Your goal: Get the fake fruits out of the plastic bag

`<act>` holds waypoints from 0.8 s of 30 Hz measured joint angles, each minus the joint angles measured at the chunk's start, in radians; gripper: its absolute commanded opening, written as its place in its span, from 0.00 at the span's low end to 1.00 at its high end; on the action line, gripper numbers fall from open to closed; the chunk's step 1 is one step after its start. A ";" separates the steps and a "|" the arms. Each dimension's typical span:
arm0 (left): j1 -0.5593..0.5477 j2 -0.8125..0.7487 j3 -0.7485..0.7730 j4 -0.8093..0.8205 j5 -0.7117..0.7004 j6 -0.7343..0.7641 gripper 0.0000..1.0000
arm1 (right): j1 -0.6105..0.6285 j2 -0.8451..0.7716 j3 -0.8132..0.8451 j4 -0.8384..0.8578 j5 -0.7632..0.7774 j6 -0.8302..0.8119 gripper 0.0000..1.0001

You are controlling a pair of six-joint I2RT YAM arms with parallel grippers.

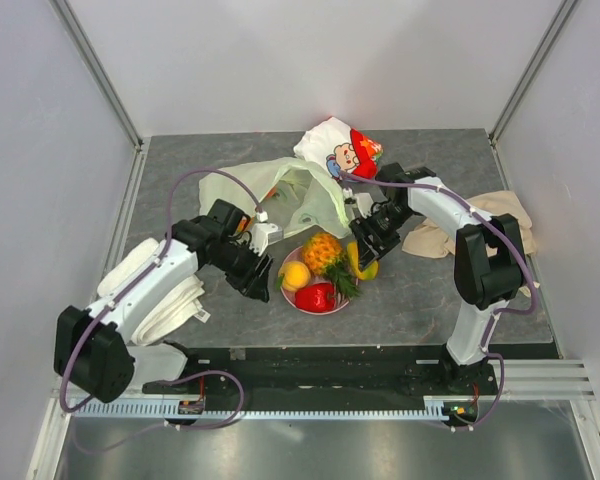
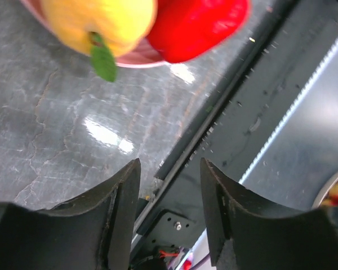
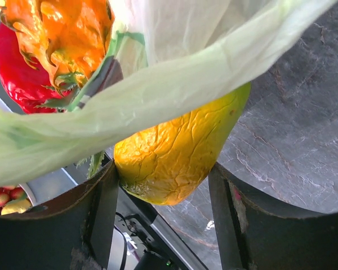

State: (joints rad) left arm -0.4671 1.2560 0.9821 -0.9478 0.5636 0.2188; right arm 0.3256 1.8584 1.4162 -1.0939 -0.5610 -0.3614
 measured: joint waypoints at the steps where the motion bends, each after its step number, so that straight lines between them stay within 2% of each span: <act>1: 0.000 0.015 -0.005 0.018 -0.013 -0.023 0.53 | 0.000 0.000 0.000 0.002 0.000 0.003 0.22; 9: 0.000 0.184 -0.050 0.182 -0.066 -0.312 0.51 | 0.000 0.000 -0.035 0.058 -0.029 0.094 0.22; 17: 0.000 0.210 -0.233 0.354 -0.018 -0.530 0.49 | 0.006 -0.015 -0.109 0.113 -0.073 0.167 0.22; 24: 0.001 0.236 -0.253 0.475 -0.004 -0.658 0.49 | 0.006 -0.027 -0.138 0.171 -0.075 0.224 0.22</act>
State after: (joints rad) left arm -0.4660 1.4918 0.7296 -0.4732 0.5594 -0.4393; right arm 0.3321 1.8313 1.2785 -0.9234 -0.6357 -0.1375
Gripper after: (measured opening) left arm 0.487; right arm 0.665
